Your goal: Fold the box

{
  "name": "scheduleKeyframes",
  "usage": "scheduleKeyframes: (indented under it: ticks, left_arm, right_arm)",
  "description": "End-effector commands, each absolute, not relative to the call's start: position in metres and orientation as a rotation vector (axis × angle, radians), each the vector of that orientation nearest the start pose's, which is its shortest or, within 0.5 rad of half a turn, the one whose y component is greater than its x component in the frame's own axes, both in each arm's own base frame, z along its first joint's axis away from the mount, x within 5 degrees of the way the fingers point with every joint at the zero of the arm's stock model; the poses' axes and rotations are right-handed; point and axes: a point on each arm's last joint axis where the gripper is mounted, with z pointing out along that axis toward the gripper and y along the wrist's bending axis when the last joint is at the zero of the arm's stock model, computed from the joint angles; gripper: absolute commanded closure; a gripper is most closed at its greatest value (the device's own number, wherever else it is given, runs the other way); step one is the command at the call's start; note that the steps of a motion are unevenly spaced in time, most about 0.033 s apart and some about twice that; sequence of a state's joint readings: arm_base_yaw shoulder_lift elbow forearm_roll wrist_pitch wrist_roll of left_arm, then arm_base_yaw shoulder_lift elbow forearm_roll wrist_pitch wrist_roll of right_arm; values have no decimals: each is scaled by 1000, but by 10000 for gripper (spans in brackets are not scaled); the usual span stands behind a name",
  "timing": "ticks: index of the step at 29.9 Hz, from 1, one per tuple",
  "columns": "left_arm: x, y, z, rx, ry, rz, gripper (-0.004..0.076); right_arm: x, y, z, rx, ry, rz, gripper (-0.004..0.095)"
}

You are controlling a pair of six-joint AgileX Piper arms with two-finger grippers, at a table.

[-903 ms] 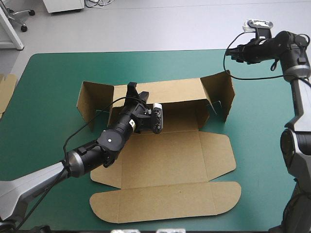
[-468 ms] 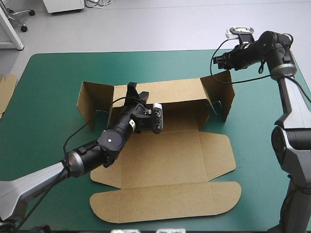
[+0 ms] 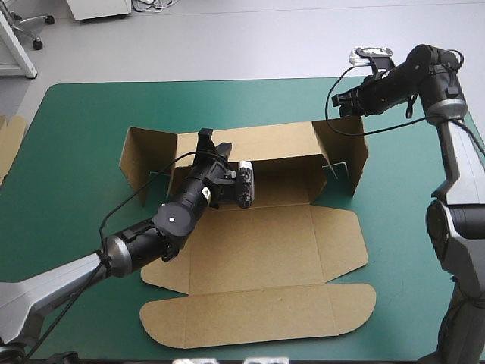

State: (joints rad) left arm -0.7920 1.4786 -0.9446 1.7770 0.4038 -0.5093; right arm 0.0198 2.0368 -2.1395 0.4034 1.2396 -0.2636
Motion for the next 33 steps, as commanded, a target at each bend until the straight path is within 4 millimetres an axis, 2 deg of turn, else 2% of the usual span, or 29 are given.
scheduleKeyframes:
  ticks: [1, 8, 16, 22, 29, 33]
  left_arm:
    - [255, -203, 301, 1457, 1258, 734, 738]
    - [258, -205, 295, 1473, 1268, 740, 738]
    - [259, -206, 291, 1482, 1275, 746, 738]
    - [260, -206, 293, 1473, 1274, 750, 738]
    - [262, -209, 304, 1438, 1264, 745, 738]
    - [264, -210, 301, 1448, 1266, 747, 738]
  right_arm:
    - [418, 45, 397, -358, 2426, 479, 623]
    - [406, 44, 382, -381, 2488, 491, 623]
    - [395, 45, 386, -399, 2487, 494, 626]
    - [378, 46, 374, -415, 2505, 522, 626]
    - [352, 49, 381, -420, 2429, 558, 626]
    - [345, 48, 382, -427, 2428, 542, 626]
